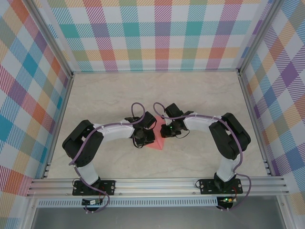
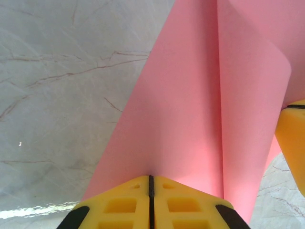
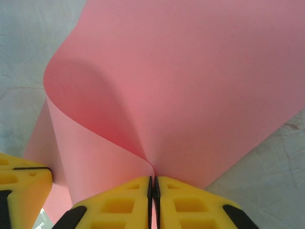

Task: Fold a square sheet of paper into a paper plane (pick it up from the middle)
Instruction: Fold the triangle a second time at the center of the table.

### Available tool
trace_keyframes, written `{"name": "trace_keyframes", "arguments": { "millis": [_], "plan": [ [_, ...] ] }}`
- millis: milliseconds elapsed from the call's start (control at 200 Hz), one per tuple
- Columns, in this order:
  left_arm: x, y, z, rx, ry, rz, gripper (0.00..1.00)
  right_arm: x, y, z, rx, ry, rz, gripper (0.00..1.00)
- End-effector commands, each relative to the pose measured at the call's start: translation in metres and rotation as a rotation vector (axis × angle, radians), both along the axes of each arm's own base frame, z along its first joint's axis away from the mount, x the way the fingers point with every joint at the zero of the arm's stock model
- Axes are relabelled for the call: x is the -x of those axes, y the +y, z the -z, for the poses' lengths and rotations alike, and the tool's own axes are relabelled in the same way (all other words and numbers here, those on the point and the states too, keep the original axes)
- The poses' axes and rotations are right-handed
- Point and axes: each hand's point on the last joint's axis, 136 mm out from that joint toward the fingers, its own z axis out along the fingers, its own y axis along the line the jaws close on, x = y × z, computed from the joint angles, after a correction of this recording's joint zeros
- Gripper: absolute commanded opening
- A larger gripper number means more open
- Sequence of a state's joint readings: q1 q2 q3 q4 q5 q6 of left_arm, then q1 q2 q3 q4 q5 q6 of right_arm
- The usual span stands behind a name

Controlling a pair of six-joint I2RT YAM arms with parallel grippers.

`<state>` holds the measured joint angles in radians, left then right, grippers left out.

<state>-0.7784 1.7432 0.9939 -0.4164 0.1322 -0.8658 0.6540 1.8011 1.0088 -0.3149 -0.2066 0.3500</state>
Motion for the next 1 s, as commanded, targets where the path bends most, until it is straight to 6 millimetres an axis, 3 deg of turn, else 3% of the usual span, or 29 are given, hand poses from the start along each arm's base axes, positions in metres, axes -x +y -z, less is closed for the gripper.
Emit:
{"name": "trace_keyframes", "arguments": {
  "millis": [0,260,450,615,790,995],
  "plan": [
    [0.005,0.008,-0.003,-0.031,0.006,0.009,0.08,-0.002,-0.001,0.003,0.016,-0.002,-0.004,0.13],
    [0.002,0.006,-0.013,-0.004,-0.024,0.0,0.09,-0.002,-0.002,0.008,0.028,0.007,-0.003,0.13],
    [-0.012,-0.002,-0.048,0.121,-0.108,-0.036,0.1,-0.001,-0.004,0.012,0.042,0.011,-0.003,0.13],
    [-0.033,-0.016,-0.073,0.347,-0.158,-0.091,0.0,0.0,-0.005,0.014,0.045,0.015,-0.002,0.13],
    [-0.047,-0.032,-0.076,0.47,-0.147,-0.107,0.0,0.001,-0.006,0.016,0.051,0.019,-0.001,0.13],
    [-0.053,-0.041,-0.062,0.486,-0.116,-0.109,0.0,0.001,-0.006,0.016,0.051,0.02,-0.001,0.13]
  ]
}}
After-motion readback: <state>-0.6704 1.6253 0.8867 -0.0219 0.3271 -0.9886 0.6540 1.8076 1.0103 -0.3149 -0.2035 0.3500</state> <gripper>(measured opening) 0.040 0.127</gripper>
